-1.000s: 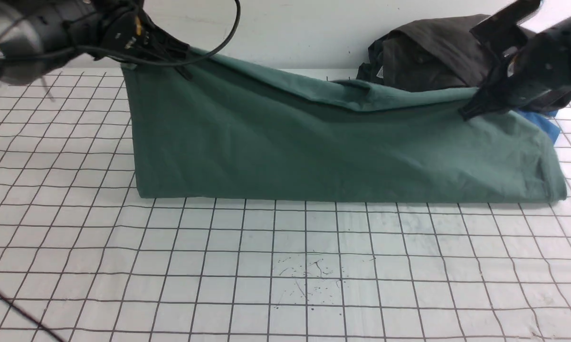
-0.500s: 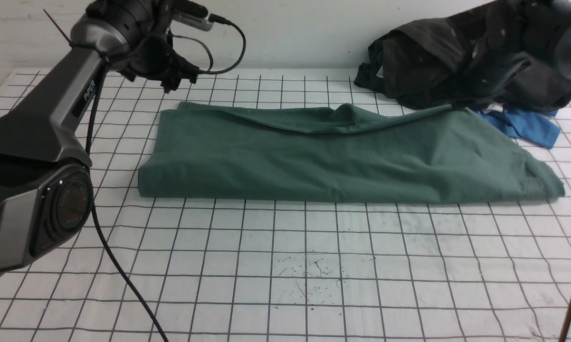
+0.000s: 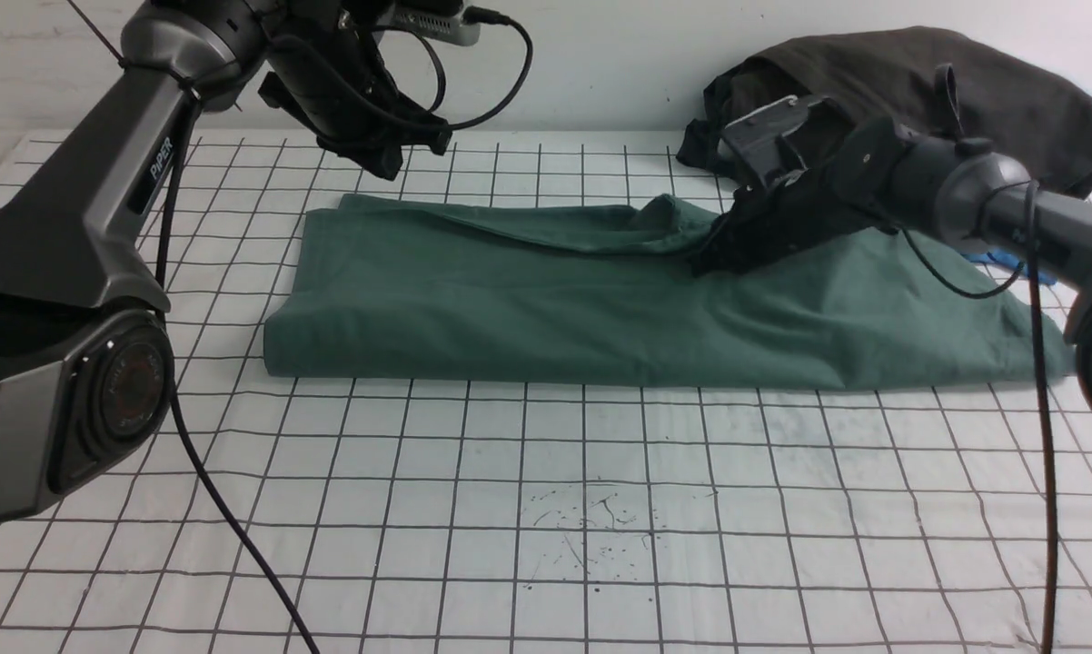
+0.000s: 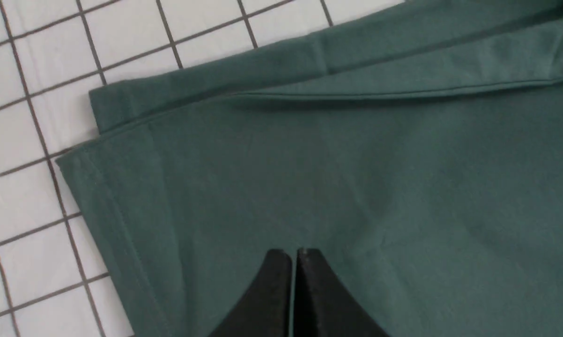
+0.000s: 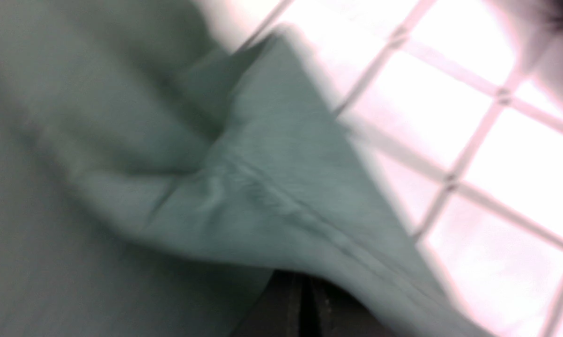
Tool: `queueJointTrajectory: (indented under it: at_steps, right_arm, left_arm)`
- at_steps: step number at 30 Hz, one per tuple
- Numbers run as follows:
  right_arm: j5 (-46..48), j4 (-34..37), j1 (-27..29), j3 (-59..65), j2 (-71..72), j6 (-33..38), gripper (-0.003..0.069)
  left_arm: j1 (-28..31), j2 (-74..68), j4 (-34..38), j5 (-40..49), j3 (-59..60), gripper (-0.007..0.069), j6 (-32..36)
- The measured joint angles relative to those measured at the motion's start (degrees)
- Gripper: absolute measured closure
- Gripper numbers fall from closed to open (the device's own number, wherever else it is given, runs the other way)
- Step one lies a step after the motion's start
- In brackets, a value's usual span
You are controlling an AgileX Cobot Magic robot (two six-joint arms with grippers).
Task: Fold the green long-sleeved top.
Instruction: Use the right arm to clamp the right edge of the fabric
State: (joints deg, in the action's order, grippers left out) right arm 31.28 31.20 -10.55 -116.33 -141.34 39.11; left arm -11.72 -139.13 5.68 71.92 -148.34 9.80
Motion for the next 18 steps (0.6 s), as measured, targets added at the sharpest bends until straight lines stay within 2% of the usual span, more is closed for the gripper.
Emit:
queueJointTrajectory:
  at_steps: [4,8,12,14,15,16,17,18]
  right_arm:
    - [-2.06,0.62,1.9,-3.12,-0.07,-9.96,0.0652]
    - [2.11,-0.13,4.56,-8.97,1.26,-15.02,0.0601]
    - [15.67,-1.03,8.63,-15.62,2.61,-18.5,0.0528]
    - [25.78,-2.8,10.66,-18.01,3.37,-18.78,0.0511]
    - [26.81,-2.8,10.86,-18.14,3.46,-18.78,0.051]
    - [34.04,-5.03,12.19,-18.34,4.49,-18.84,0.0507]
    - [34.73,-5.28,12.34,-18.34,4.49,-18.83,0.0507]
    - [37.71,-6.77,13.26,-17.58,5.51,-18.83,0.0507]
  left_arm:
    - [-0.05,5.09,0.12,0.0,1.36,0.0632,0.2]
    - [-0.05,13.9,-0.86,0.0,5.96,0.0632,0.24]
    - [-0.05,26.38,-4.04,0.0,17.81,0.0632,0.37]
    - [-0.05,33.25,-5.68,-0.06,25.82,0.0632,0.37]
    - [-0.05,33.25,-5.68,-0.06,26.7,0.0632,0.43]
    - [-0.05,39.96,-6.76,-0.06,34.25,0.0632,0.43]
    - [-0.05,40.73,-6.76,-0.06,35.23,0.0632,0.43]
    - [-0.05,46.41,-7.5,-0.06,42.61,0.0632,0.22]
